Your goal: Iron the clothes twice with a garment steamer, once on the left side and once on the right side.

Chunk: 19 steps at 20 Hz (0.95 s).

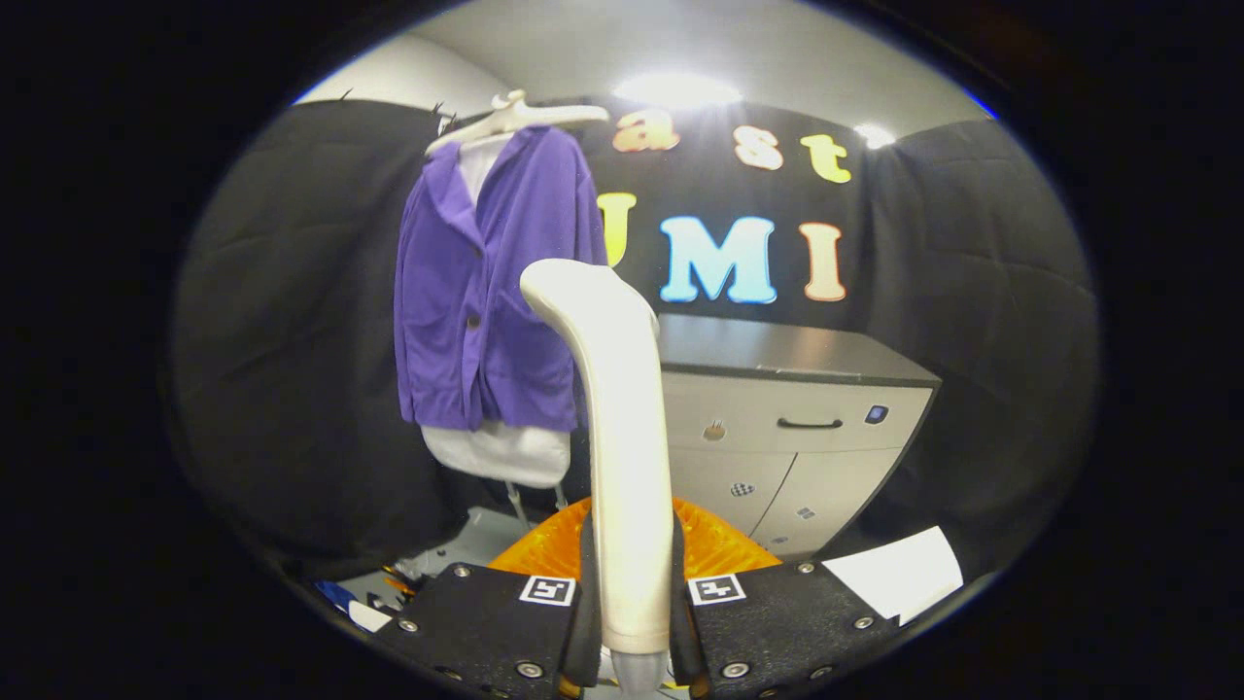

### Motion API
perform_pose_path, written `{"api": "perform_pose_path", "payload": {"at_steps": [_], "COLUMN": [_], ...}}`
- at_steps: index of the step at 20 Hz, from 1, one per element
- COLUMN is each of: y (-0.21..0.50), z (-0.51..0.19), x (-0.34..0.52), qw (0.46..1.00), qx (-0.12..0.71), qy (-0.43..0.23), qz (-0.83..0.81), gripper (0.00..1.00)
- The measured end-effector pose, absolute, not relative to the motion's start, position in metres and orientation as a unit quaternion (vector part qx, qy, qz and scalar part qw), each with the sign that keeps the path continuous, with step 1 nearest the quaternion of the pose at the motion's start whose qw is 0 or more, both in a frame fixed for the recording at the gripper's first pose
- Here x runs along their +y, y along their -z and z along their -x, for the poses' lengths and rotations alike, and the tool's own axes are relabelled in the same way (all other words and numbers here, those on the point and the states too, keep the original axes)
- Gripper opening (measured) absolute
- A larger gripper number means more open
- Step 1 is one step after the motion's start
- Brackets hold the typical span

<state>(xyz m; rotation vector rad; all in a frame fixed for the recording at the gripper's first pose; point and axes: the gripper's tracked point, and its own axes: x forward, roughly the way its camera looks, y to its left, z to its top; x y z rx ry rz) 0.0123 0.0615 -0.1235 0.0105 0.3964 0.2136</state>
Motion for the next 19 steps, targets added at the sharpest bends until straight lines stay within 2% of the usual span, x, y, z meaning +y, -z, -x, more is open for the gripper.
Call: {"api": "perform_pose_path", "payload": {"at_steps": [3,7,19], "y": [0.090,0.089,0.071], "z": [-0.010,-0.002,-0.003], "x": [0.065,0.079,0.121], "qw": [0.981,0.974,0.976], "qx": [0.151,0.176,0.163], "qy": [-0.114,-0.137,-0.146], "qz": [-0.039,-0.041,-0.005], "gripper": [0.28,0.28,0.28]}}
